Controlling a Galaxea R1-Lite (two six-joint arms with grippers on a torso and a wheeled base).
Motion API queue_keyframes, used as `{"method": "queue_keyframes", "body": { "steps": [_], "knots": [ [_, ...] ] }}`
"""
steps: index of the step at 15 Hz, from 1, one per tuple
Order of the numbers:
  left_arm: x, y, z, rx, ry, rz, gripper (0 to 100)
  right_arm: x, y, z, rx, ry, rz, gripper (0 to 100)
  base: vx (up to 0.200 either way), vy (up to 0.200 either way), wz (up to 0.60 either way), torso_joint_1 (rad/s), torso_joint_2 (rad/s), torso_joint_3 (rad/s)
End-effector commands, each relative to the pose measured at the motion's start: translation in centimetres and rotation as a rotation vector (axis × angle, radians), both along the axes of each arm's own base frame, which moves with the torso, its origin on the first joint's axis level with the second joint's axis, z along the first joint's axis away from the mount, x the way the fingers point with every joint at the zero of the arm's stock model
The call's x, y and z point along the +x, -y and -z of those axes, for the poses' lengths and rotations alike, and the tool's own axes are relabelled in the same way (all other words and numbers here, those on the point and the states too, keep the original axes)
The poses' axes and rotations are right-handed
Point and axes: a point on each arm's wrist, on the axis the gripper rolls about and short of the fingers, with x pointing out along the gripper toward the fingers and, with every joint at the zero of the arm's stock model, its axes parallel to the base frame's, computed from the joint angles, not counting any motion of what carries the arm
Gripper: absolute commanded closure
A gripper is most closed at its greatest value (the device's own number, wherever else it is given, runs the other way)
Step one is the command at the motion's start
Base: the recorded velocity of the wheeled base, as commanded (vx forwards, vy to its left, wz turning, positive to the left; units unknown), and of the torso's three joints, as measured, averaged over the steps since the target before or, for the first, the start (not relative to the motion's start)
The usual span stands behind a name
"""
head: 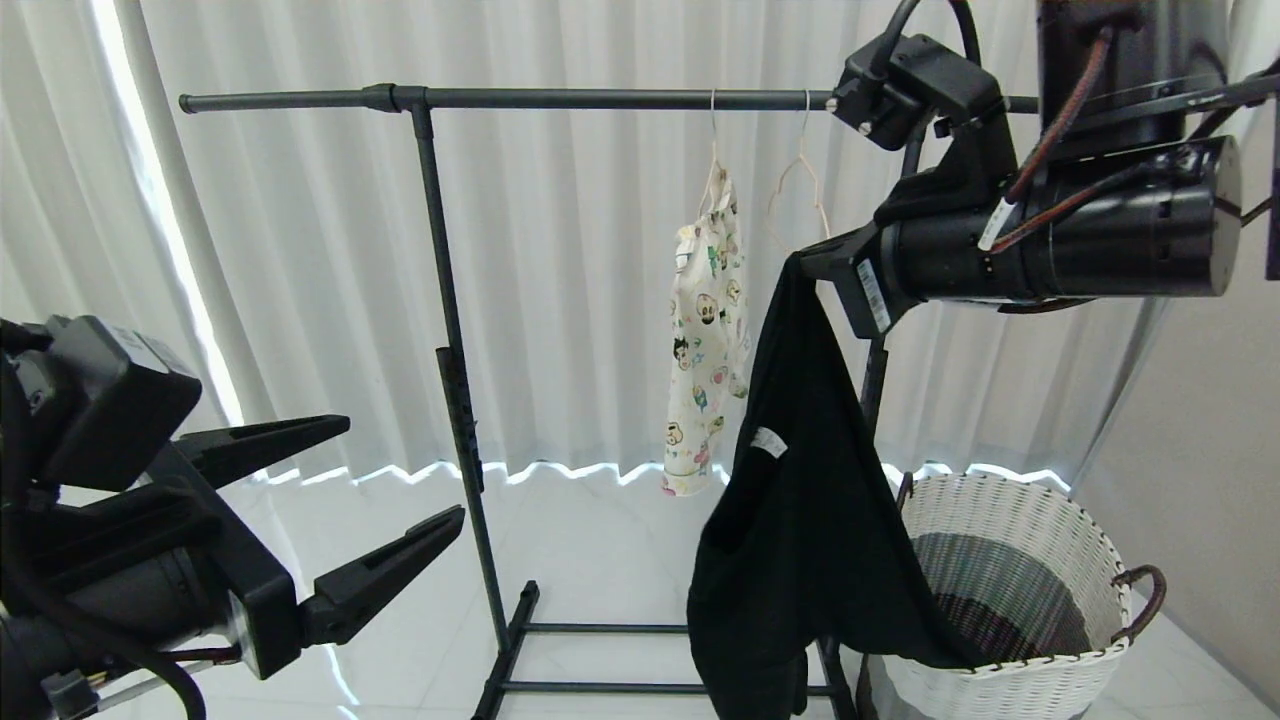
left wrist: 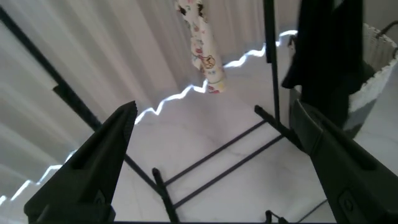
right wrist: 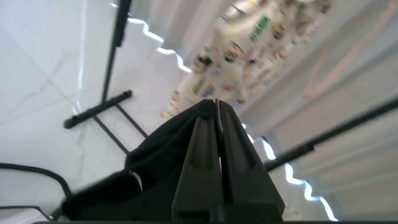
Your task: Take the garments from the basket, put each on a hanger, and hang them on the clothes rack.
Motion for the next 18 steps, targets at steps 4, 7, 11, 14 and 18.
{"method": "queue_keyframes", "body": {
  "steps": [4, 7, 11, 14, 18],
  "knots": [
    [1.3, 5.3, -0.9, -0.073, -0.104, 0.188, 0, 0.2, -2.1, 0.4, 0.048, -0.051, -0.155, 100, 0.0, 0.0, 0.0, 0.0, 0.0, 0.0],
    [4.4, 9.2, -1.0, -0.134, -0.21, 0.19, 0, -0.9, -2.2, -0.2, 0.084, -0.068, -0.222, 100, 0.0, 0.0, 0.0, 0.0, 0.0, 0.0],
    [6.1, 12.2, 0.2, -0.122, -0.279, 0.202, 0, -2.4, -2.9, -0.6, 0.116, -0.089, -0.259, 100, 0.0, 0.0, 0.0, 0.0, 0.0, 0.0],
    [8.5, 13.0, 3.4, -0.049, -0.352, 0.105, 0, -3.0, -2.6, -1.2, 0.129, -0.075, -0.267, 100, 0.0, 0.0, 0.0, 0.0, 0.0, 0.0],
    [7.9, 12.3, 3.2, -0.083, -0.366, 0.073, 0, -3.1, -2.4, -1.3, 0.131, -0.076, -0.263, 100, 0.0, 0.0, 0.0, 0.0, 0.0, 0.0]
  ]
}}
